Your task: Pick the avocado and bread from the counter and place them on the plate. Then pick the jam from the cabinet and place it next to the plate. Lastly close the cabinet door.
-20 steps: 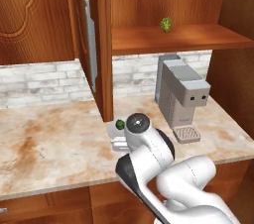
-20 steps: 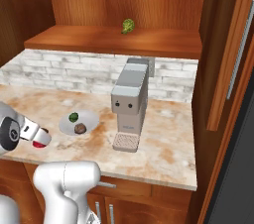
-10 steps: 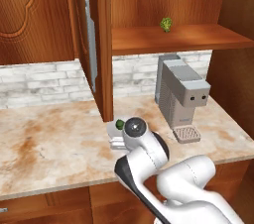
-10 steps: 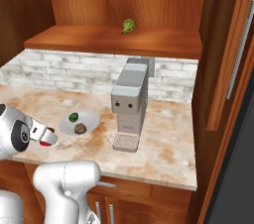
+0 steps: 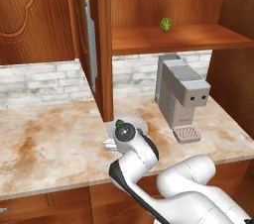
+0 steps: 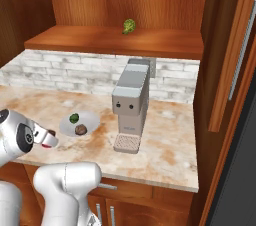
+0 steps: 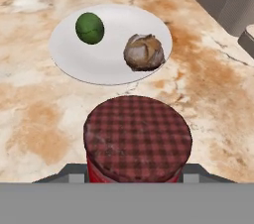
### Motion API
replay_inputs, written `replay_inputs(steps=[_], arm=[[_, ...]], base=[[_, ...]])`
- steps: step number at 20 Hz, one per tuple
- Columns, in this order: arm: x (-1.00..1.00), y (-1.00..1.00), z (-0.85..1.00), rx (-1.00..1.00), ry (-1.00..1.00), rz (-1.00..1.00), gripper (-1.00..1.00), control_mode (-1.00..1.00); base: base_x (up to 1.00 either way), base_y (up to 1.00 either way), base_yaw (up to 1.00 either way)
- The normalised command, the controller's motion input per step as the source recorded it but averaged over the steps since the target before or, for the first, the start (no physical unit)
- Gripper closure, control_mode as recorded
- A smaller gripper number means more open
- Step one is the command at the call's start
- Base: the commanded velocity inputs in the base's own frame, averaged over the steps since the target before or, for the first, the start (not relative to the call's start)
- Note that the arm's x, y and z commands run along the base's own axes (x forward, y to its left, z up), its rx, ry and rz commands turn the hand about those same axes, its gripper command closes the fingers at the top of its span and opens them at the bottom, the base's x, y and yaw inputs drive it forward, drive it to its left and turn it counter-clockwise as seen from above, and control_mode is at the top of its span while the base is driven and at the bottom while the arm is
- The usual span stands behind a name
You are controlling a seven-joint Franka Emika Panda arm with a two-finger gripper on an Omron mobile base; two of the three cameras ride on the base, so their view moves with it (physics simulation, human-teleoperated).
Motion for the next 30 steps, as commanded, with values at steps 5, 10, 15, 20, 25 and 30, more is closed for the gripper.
replay_inputs(steps=[5,10,15,20,25,30], arm=[[0.06,0.06,-0.06,0.0,0.0,-0.12,1.0,-1.0],[0.13,0.0,-0.05,0.0,0.0,-0.04,1.0,-1.0],[0.07,0.0,-0.25,0.0,0.02,0.0,1.0,-1.0],[0.12,0.0,-0.22,0.0,0.0,0.0,1.0,-1.0],[0.13,0.02,-0.14,0.0,0.0,0.0,1.0,-1.0],[0.16,0.09,-0.12,0.0,0.0,0.0,1.0,-1.0]], base=[[0.0,0.0,0.0],[0.0,0.0,0.0],[0.0,0.0,0.0],[0.0,0.0,0.0],[0.0,0.0,0.0],[0.0,0.0,0.0]])
